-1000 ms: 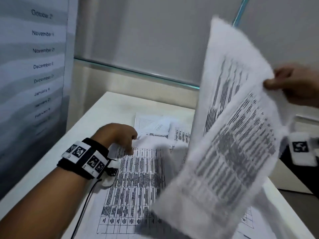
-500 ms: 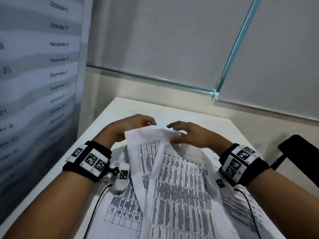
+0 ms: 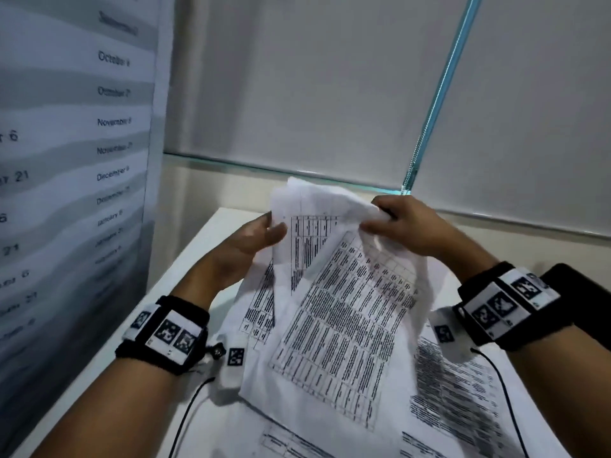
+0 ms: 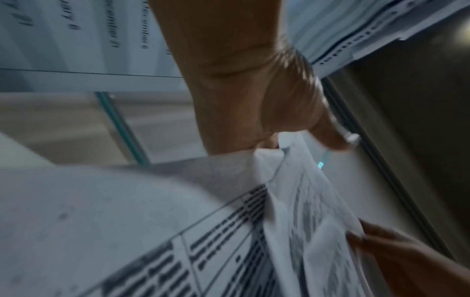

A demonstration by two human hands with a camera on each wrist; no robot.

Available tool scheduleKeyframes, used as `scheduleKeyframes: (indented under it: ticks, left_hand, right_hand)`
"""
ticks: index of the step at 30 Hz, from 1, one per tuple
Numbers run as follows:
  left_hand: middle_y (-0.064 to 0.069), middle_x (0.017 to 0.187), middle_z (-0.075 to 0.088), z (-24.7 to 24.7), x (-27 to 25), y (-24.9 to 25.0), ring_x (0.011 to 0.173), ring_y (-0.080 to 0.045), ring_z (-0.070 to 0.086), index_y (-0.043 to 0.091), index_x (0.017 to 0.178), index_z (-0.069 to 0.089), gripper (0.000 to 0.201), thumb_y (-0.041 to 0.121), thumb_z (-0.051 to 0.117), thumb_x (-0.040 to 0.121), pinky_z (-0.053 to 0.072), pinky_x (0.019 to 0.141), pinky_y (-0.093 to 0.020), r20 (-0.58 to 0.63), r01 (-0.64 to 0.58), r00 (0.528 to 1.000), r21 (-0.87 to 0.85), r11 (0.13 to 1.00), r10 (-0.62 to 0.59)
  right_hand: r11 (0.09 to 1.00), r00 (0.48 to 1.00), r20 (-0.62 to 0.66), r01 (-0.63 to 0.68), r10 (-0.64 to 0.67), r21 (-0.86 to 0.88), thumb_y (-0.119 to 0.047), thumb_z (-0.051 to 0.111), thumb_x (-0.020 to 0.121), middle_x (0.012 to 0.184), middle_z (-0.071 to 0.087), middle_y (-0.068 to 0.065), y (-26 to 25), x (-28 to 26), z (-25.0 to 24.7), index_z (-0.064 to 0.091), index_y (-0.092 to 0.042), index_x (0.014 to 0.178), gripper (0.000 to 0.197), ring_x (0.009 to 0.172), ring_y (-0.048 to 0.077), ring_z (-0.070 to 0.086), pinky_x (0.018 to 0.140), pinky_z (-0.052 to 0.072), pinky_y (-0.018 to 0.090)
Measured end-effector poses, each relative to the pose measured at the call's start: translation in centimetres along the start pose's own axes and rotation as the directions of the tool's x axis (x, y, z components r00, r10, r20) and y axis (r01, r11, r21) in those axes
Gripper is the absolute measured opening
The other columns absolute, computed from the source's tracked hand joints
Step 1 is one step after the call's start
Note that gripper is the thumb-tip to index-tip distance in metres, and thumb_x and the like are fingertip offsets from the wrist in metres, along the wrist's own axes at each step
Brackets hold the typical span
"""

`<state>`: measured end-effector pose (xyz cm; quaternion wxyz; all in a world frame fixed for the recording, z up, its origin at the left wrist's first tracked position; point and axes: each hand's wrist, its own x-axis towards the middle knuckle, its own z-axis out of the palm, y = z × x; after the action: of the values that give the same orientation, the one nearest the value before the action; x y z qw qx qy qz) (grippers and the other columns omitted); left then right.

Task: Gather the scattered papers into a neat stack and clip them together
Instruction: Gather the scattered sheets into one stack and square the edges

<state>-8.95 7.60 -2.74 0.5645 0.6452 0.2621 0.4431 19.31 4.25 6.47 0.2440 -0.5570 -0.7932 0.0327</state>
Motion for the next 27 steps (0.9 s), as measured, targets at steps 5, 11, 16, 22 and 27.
scheduleKeyframes:
  ticks: [5, 11, 16, 22, 27]
  left_hand:
    - [-0.003, 0.107, 0.08, 4.1, -0.1, 2.3, 0.1, -0.019, 0.076, 0.013, 0.109, 0.077, 0.022, 0.023, 0.075, 0.09, 0.058, 0.097, -0.041, -0.236, -0.092, 0.965, 0.107, 0.99, 0.116]
    - [0.006, 0.079, 0.079, 8.9, -0.9, 4.5, 0.073, -0.002, 0.075, 0.021, 0.082, 0.077, 0.008, 0.028, 0.083, 0.081, 0.06, 0.069, -0.017, -0.238, -0.2, 0.925, 0.36, 0.911, 0.297]
    - [0.011, 0.088, 0.08, 8.7, -0.7, 5.1, 0.089, -0.005, 0.076, 0.023, 0.088, 0.077, 0.012, 0.014, 0.082, 0.083, 0.059, 0.08, -0.019, -0.424, -0.308, 0.833, 0.179, 0.935, 0.355]
    - [-0.005, 0.095, 0.079, 10.7, 0.5, 5.4, 0.088, -0.016, 0.076, 0.006, 0.102, 0.075, 0.023, 0.018, 0.082, 0.085, 0.062, 0.077, -0.032, -0.433, -0.289, 0.837, 0.171, 0.942, 0.335]
    - [0.003, 0.097, 0.074, 12.1, 0.5, 7.3, 0.084, -0.001, 0.074, 0.005, 0.113, 0.065, 0.032, 0.015, 0.08, 0.086, 0.06, 0.073, -0.018, -0.467, -0.42, 0.719, 0.299, 0.857, 0.515]
  right_hand:
    - [0.995, 0.984, -0.148, 0.088, -0.095, -0.055, -0.025, 0.069, 0.092, 0.082, 0.057, 0.0, -2.0, -1.9, -3.3, 0.064, -0.015, 0.086, 0.013, 0.069, 0.01, 0.051, 0.061, 0.036, 0.027]
    - [0.974, 0.871, -0.445, 0.143, -0.208, -0.175, -0.038, 0.068, 0.088, 0.116, 0.061, 0.004, -3.5, -3.9, -4.1, 0.063, -0.016, 0.115, 0.035, 0.104, 0.021, 0.058, 0.093, 0.046, 0.042]
    - [0.953, 0.761, -0.597, -0.095, 0.255, 0.286, -0.058, 0.071, 0.083, 0.154, 0.04, 0.007, -0.8, -6.8, -5.5, 0.025, -0.025, 0.154, 0.091, 0.137, 0.024, 0.044, 0.115, 0.035, 0.048]
    - [0.787, 0.827, -0.493, 0.106, 0.27, 0.608, -0.031, 0.072, 0.088, 0.11, 0.065, -0.012, -0.4, -8.8, -1.9, 0.044, -0.014, 0.138, 0.06, 0.089, -0.01, 0.067, 0.072, 0.053, 0.011]
    - [0.915, 0.688, -0.724, 0.264, 0.042, 0.304, -0.027, 0.072, 0.091, 0.11, 0.061, -0.015, -1.4, -9.8, -1.3, 0.042, -0.017, 0.137, 0.056, 0.089, -0.022, 0.06, 0.073, 0.051, 0.004]
